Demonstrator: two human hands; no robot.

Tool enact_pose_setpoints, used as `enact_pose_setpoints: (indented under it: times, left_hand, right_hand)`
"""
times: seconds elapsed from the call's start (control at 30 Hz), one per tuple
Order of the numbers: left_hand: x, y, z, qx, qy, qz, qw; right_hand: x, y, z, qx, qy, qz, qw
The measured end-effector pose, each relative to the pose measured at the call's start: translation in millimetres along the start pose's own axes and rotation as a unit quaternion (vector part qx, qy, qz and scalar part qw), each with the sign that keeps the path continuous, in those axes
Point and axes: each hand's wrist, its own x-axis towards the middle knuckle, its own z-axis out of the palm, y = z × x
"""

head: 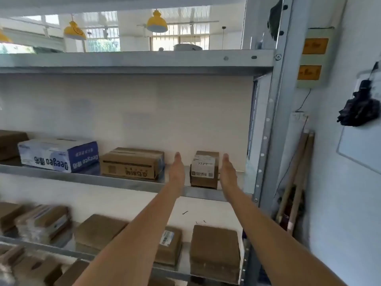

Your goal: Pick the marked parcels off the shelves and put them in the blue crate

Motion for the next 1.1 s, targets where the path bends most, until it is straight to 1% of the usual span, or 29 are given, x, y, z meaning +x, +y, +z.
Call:
enact_pose_setpoints:
  times: [0.03,0.1,0.17,0.33,0.57,0.7,0.83,1.1]
  left_hand:
    - [7.0,-2.6,2.2,-0.013,-0.017,-0.008,1.0]
    - [19.3,-10.0,5.6,0.004,-0.066,-0.003,0.998]
    - [22.2,-20.1,10.2,-0.024,-0.115,-0.008,0.993]
    - [27.1,-35.4,12.8,-0.089,-0.149,0.004,0.985]
    - [16.6,-37.2,7.1,-0.116,-0.134,0.055,0.983]
    - [13.7,-38.3,7.6,-0.132,-0.119,0.062,0.982]
    - [14.8,-39.7,5.6,-0.126,-0.106,0.065,0.984]
    - [23.2,-30.6,3.4,-0.084,-0.115,0.077,0.987]
  right_hand:
    - [2.0,-0.8,6.1,0.017,0.013,0.008,1.0]
    - [7.4,3.2,16.8,0.042,0.029,0.022,0.998]
    - [7.8,9.8,25.0,0.044,0.031,0.024,0.998]
    - [6.8,17.8,31.1,0.085,0.053,0.028,0.995]
    - [-1.4,26.3,31.0,0.09,0.059,-0.056,0.993]
    - [-4.5,28.7,30.6,0.088,0.057,-0.082,0.991]
    - [-5.9,30.2,33.2,0.086,0.054,-0.087,0.991]
    - [0.7,21.9,32.8,0.081,0.062,-0.076,0.992]
